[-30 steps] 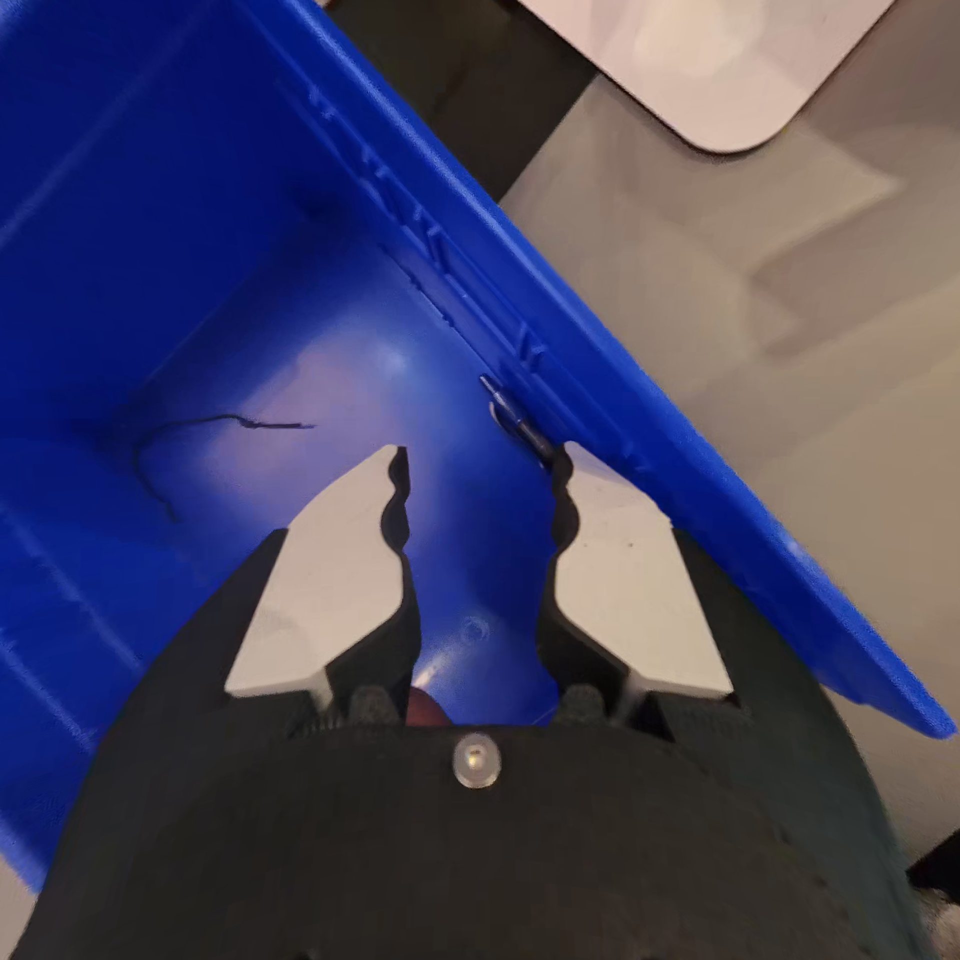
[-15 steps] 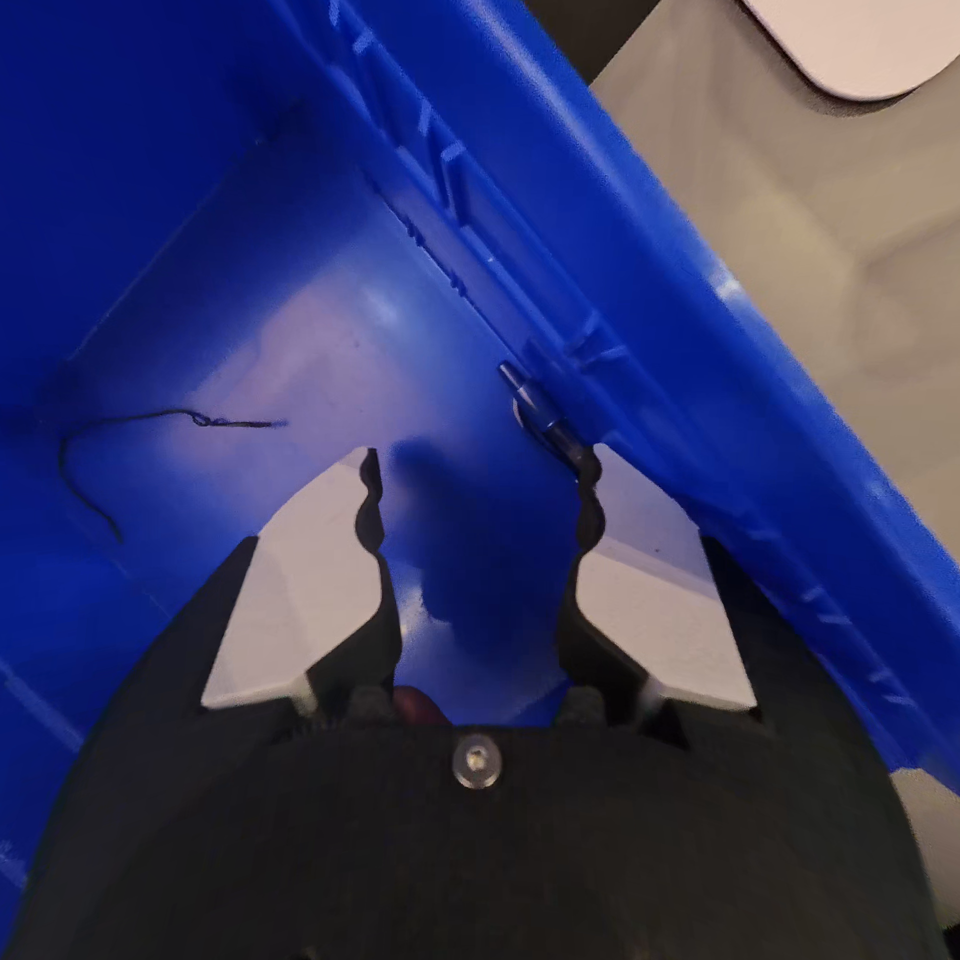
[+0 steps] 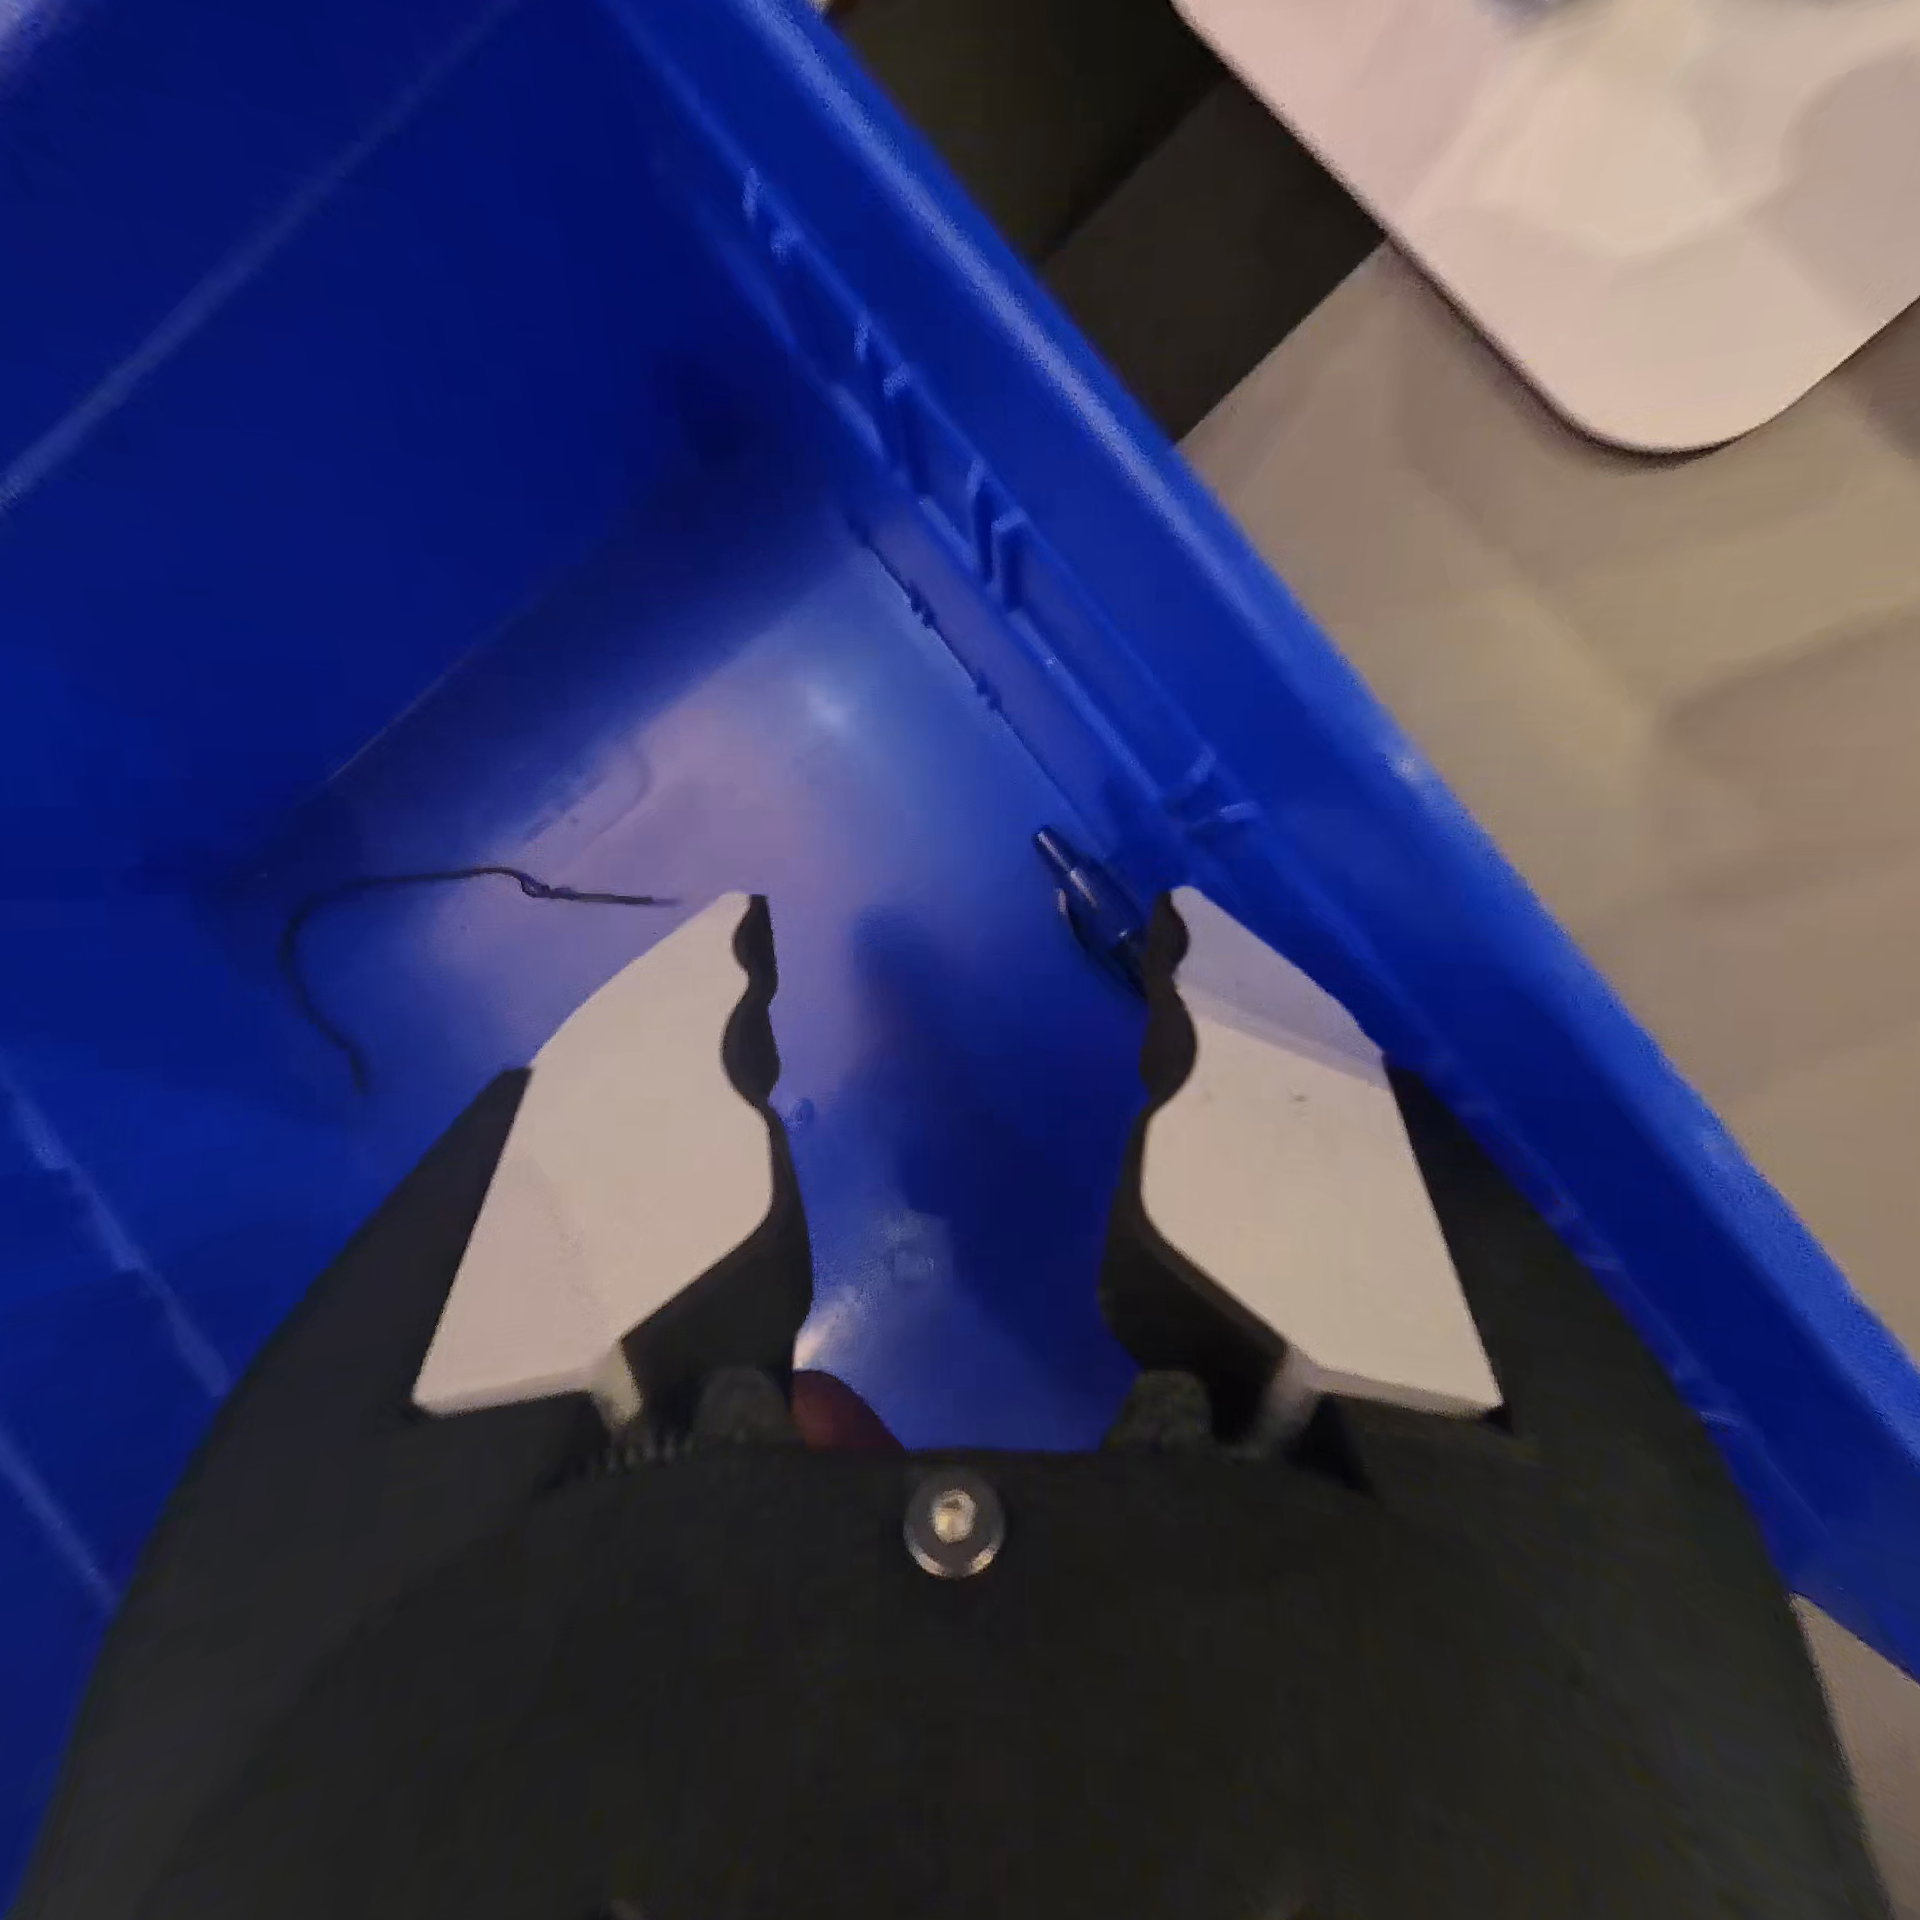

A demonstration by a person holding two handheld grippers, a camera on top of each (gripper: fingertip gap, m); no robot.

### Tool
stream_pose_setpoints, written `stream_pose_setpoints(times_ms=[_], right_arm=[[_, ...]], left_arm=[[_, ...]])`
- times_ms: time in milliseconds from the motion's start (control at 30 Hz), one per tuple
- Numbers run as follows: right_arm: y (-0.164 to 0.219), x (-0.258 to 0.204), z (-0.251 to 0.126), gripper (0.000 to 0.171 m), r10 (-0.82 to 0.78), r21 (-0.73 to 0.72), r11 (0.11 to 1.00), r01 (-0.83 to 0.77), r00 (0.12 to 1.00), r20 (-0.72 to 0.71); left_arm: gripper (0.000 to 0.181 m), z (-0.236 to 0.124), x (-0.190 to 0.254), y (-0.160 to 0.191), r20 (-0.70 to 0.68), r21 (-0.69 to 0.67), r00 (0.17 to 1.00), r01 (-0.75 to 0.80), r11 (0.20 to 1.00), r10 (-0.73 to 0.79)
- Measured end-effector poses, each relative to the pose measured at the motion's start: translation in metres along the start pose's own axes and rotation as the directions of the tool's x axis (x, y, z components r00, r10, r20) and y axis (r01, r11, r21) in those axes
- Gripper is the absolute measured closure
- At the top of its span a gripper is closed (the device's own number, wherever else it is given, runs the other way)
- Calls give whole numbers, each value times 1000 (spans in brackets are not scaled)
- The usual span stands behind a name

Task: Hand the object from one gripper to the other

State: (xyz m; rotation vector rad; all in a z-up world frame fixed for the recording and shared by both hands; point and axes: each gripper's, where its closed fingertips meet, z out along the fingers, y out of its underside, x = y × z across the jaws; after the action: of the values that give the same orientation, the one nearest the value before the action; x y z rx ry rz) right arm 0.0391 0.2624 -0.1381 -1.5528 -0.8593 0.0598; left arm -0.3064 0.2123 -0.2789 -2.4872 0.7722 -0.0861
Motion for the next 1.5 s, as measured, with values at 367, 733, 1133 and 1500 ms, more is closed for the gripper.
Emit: stream_pose_setpoints(times_ms=[367, 733, 1133, 1500], right_arm=[[0, -1, 0, 152, -7, -3, 1000, 7, 1000, -1], [-7, 7, -6, 152, -2, 15, 1000, 2, 1000, -18], [-9, 12, -9, 152, 12, 27, 1000, -12, 1000, -19], [-13, 19, -14, 153, 25, 43, 999, -24, 999, -25]], left_arm=[[96, 29, -6, 11, 67, -85, 998, 22, 996, -17], [111, 9, -15, 20, 127, -146, 992, 33, 989, -14], [164, 17, 5, 33, 37, -238, 999, -5, 971, 14], [167, 4, -23, 7, 109, -18, 994, 18, 1000, -16]])
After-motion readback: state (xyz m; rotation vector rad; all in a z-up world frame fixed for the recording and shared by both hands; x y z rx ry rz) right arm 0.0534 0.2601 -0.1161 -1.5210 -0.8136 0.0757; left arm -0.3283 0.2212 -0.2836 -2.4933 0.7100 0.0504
